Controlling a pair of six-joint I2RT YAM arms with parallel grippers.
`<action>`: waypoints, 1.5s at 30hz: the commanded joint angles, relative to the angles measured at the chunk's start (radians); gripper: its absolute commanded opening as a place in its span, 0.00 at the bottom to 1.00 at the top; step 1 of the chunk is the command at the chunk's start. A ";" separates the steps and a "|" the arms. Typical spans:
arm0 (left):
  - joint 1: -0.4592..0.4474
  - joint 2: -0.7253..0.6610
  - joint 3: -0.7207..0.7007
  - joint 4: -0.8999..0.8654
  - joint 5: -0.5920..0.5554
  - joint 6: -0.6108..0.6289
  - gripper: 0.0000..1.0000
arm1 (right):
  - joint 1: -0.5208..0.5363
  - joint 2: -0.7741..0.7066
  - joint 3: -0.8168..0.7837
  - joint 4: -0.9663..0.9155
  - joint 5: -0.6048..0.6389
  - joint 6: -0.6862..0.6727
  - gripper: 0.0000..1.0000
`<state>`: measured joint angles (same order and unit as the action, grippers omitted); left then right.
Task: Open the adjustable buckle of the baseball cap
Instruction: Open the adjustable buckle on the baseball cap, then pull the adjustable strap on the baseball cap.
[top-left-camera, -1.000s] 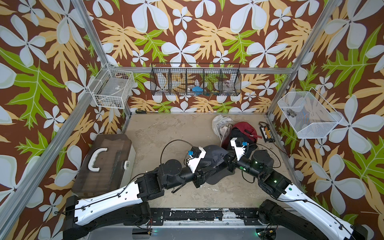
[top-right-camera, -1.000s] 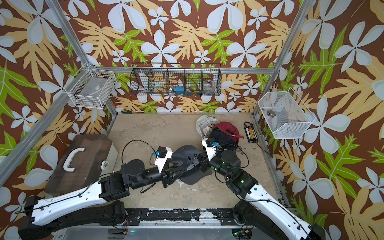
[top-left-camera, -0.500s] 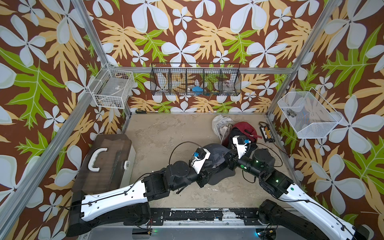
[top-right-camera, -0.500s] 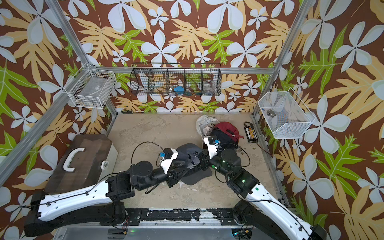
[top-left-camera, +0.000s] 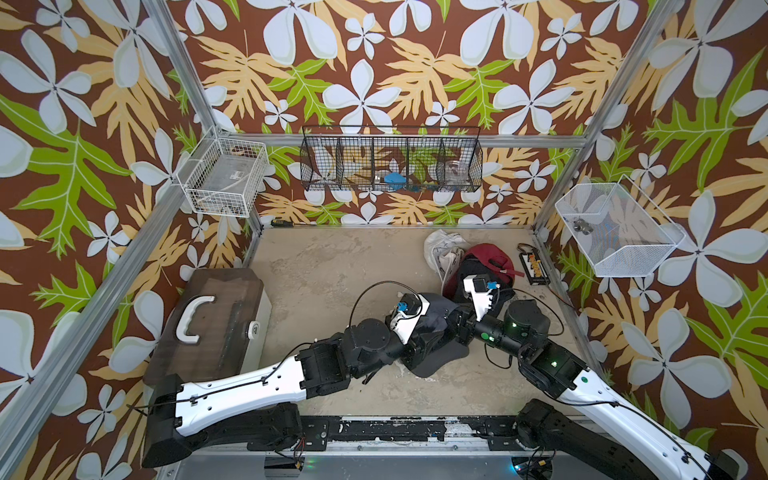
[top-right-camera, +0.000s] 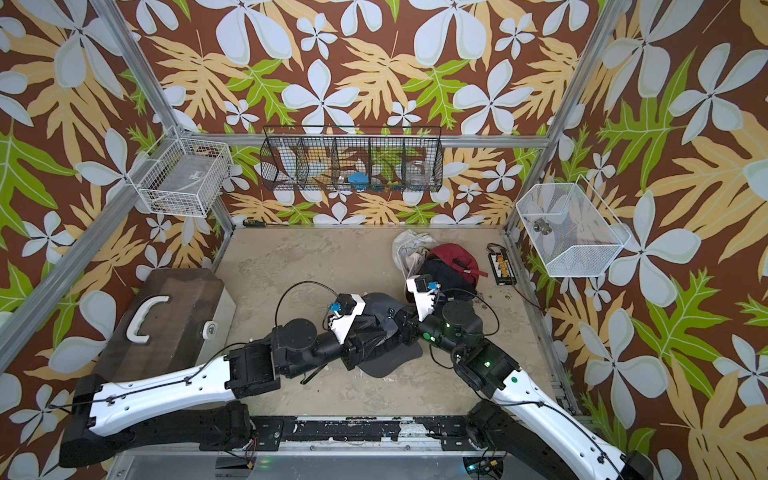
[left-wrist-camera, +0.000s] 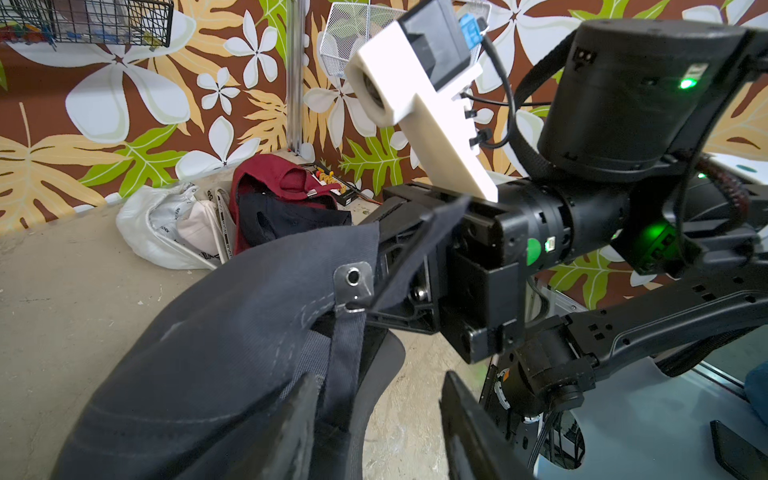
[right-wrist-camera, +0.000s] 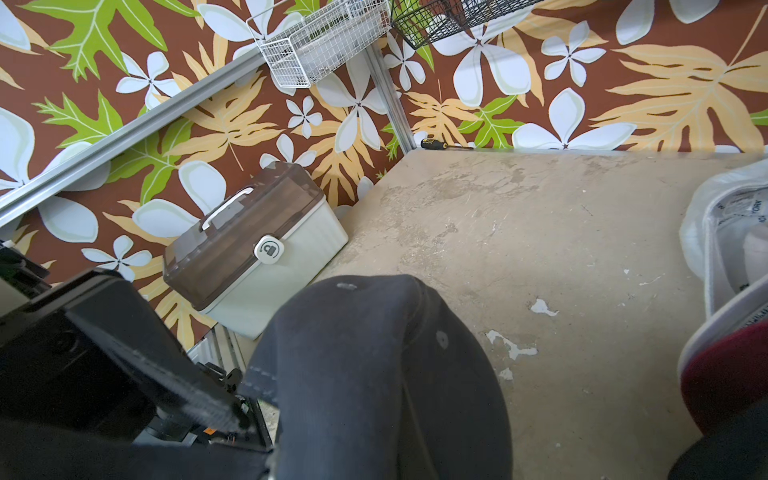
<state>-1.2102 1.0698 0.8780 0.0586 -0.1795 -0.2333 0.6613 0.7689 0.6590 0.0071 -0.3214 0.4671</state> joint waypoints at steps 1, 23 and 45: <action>-0.002 0.009 0.007 0.035 -0.009 0.012 0.51 | 0.001 -0.009 -0.003 0.028 -0.022 0.014 0.00; -0.002 0.090 0.044 0.049 -0.018 0.034 0.51 | 0.002 -0.062 -0.025 0.037 -0.060 0.034 0.00; -0.002 0.078 0.048 0.046 -0.002 0.049 0.13 | 0.001 -0.067 -0.039 0.033 -0.048 0.031 0.00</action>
<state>-1.2118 1.1564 0.9173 0.0860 -0.1955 -0.1932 0.6617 0.7074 0.6216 0.0154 -0.3851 0.4938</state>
